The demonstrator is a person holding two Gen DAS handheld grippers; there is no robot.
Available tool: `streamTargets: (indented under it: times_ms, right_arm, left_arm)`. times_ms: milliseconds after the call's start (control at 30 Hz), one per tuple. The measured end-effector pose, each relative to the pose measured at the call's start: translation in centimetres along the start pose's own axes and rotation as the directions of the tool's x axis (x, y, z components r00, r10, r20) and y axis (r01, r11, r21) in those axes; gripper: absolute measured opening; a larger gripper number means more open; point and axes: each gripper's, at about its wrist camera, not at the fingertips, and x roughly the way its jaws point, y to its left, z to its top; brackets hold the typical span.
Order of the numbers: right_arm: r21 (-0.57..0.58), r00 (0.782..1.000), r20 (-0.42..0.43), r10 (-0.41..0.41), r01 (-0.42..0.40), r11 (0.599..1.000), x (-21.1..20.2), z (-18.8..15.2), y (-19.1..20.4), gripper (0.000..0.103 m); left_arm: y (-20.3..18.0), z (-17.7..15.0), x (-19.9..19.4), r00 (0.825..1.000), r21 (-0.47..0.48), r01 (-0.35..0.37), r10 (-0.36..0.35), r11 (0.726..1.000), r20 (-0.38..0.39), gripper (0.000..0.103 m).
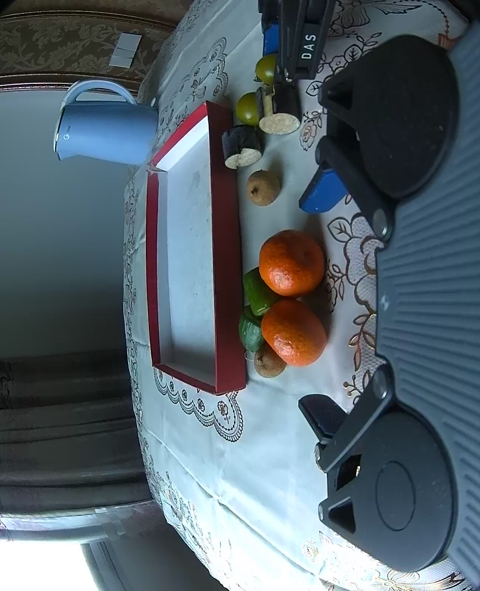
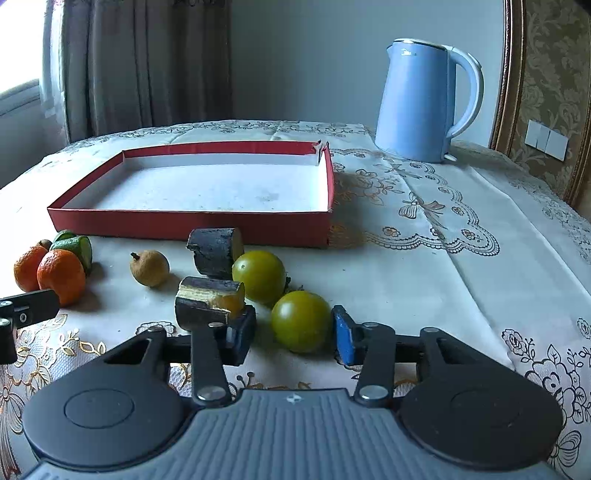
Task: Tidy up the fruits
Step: 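Close the right gripper on a green tomato and lift it, then carry the green tomato into the red tray and open the right gripper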
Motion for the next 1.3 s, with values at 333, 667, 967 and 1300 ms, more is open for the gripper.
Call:
streamTargets:
  times_ms: [333,667,967,1300]
  right_arm:
    - [-0.012,0.999,0.03,-0.022,0.022,1.0,-0.1,-0.3,0.1,0.034]
    - [-0.011,0.998,0.048,-0.028,0.028,1.0,-0.6,0.0,-0.2,0.033]
    - [-0.053,0.993,0.116,-0.028,0.034,0.998,-1.1,2.5,0.4,0.033]
    - [-0.131,0.99,0.141,-0.026,0.045,0.99,3.8,8.4,2.0,0.033]
  left_arm:
    - [0.1,-0.1,0.6,0.999,-0.011,0.027,-0.028,1.0,-0.032,0.103]
    - [0.8,0.2,1.1,0.996,-0.062,0.049,-0.053,0.997,-0.076,0.103]
    - [0.7,0.0,1.3,0.996,-0.048,0.048,-0.052,0.998,-0.072,0.103]
    - [0.8,0.0,1.5,0.995,-0.041,0.075,-0.078,0.996,-0.064,0.103]
